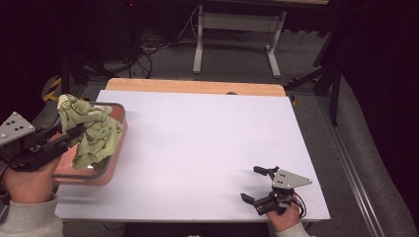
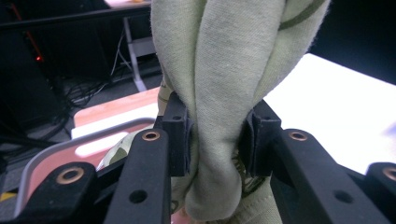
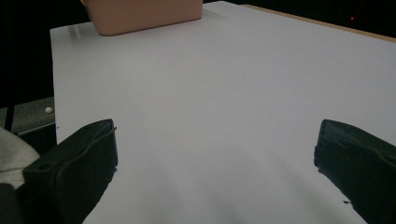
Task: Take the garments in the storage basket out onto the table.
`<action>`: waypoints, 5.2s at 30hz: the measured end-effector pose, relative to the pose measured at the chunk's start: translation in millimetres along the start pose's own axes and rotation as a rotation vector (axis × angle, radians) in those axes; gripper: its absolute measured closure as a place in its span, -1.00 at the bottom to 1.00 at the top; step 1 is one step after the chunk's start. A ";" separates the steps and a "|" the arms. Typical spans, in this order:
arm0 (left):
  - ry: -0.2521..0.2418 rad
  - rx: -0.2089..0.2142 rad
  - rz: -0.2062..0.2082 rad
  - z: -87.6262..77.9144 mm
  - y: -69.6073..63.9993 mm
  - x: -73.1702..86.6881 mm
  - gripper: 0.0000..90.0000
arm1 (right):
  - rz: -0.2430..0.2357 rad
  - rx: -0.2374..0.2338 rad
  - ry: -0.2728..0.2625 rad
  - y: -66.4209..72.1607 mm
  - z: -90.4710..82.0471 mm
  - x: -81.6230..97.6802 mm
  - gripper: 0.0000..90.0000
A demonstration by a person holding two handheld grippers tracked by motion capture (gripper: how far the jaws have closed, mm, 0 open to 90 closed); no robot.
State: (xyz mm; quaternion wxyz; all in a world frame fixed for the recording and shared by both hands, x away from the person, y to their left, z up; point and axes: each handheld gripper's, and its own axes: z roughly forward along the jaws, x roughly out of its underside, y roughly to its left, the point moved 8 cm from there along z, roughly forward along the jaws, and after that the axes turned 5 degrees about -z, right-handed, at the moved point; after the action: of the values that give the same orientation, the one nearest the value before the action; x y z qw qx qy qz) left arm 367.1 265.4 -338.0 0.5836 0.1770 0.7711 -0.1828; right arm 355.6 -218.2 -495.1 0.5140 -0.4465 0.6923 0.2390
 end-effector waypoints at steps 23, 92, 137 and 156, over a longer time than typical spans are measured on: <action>-0.047 0.157 0.069 35.3 -60.6 -37.9 0.52 | -0.004 -0.007 -0.002 0.5 -0.5 -0.2 -1.00; 0.028 0.444 0.052 178.4 -162.5 -1.8 0.51 | -0.007 -0.012 -0.012 0.0 -3.0 -1.4 -1.00; 0.263 0.380 0.004 244.4 -146.5 72.0 0.43 | -0.002 -0.022 -0.003 0.6 -2.0 0.0 -0.99; 0.260 0.352 -0.030 240.4 -136.9 71.6 -0.34 | 0.000 -0.023 -0.002 0.3 -1.6 0.4 -1.00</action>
State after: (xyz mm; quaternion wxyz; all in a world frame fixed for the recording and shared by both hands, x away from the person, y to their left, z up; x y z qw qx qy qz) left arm 483.1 33.1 -457.2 0.4364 0.2867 0.7987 -0.2990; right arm 354.5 -219.5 -494.9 0.5095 -0.4522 0.6890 0.2475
